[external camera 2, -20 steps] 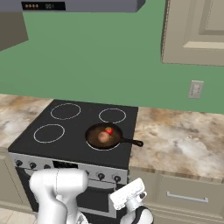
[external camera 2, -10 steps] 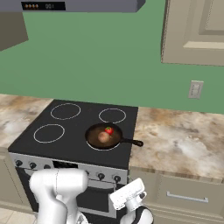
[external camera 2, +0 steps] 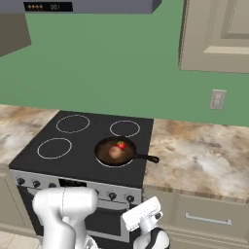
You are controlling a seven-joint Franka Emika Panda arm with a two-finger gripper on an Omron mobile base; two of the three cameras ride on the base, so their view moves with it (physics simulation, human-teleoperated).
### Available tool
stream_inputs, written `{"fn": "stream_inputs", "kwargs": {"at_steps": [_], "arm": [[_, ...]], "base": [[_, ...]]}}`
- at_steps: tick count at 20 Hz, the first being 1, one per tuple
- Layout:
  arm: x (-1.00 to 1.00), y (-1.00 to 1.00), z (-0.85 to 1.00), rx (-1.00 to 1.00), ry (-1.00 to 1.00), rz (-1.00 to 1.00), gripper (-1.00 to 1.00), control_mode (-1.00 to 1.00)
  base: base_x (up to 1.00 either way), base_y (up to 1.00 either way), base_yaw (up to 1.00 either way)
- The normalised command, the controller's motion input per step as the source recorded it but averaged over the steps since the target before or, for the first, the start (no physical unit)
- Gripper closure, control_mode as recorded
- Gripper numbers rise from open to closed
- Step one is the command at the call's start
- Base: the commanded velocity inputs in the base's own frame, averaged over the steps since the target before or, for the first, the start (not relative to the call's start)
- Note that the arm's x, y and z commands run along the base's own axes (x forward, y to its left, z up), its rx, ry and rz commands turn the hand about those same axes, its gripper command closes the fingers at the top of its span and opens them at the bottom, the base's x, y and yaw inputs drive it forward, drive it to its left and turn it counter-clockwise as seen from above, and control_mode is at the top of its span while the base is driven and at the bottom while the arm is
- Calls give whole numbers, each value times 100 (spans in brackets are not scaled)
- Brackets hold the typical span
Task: Place the pan on the front right burner on the stove. Then place the tomato and the onion in the pan and turn on the front right burner.
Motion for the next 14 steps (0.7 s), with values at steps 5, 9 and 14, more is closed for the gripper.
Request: {"fn": "stream_inputs", "kwargs": {"at_steps": [5, 9, 14], "arm": [[30, 94, -1, 1, 1, 1, 100, -100], [11, 65, -5, 0, 1, 2, 100, -100], [0, 64, -13, 0, 0, 3, 100, -100]], "base": [[0, 0, 0], [0, 0, 0], [0, 0, 0]]}}
